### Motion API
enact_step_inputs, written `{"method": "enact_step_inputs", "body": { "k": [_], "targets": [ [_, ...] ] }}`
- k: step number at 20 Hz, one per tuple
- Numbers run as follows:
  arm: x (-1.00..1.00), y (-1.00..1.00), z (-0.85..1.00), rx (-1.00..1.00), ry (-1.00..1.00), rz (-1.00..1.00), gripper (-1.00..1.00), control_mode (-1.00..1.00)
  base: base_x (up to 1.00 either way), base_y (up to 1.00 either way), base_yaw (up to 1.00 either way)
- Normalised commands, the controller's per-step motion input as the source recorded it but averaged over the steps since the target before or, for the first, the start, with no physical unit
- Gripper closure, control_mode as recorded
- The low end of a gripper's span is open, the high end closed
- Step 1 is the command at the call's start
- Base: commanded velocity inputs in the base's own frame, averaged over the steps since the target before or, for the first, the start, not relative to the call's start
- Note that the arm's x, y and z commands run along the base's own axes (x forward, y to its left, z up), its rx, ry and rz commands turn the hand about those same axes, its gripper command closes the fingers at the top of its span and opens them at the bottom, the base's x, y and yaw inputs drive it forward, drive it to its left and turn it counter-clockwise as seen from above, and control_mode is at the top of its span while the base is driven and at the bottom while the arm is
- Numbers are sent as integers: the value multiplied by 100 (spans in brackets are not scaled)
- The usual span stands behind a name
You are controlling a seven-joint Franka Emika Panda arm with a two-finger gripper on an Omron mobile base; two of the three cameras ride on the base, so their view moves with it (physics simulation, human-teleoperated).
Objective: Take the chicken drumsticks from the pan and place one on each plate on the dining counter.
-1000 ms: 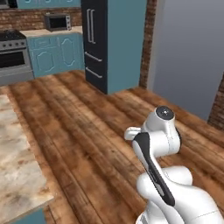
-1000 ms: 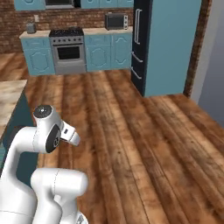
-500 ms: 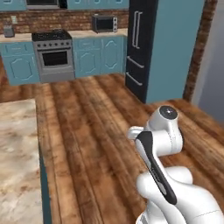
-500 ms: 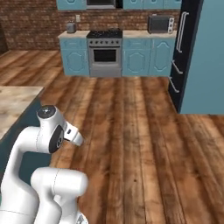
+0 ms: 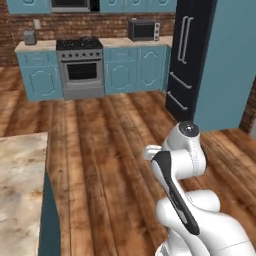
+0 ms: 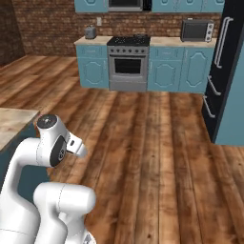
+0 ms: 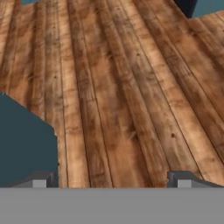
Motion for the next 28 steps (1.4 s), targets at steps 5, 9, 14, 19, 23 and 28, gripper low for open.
{"method": "enact_step_inputs", "body": {
  "k": [5, 9, 14, 19, 23, 28],
  "targets": [
    [0, 0, 0, 0, 0, 0, -100, 100, 100, -18, -2],
    [0, 0, 0, 0, 0, 0, -100, 100, 100, 0, -8],
    [0, 0, 0, 0, 0, 0, -100, 100, 100, 0, -16],
    [0, 0, 0, 0, 0, 0, -100, 100, 100, 0, -4],
    [0, 0, 0, 0, 0, 0, -100, 100, 100, 0, 1],
    [0, 0, 0, 0, 0, 0, -100, 100, 100, 0, 2]
  ]
}}
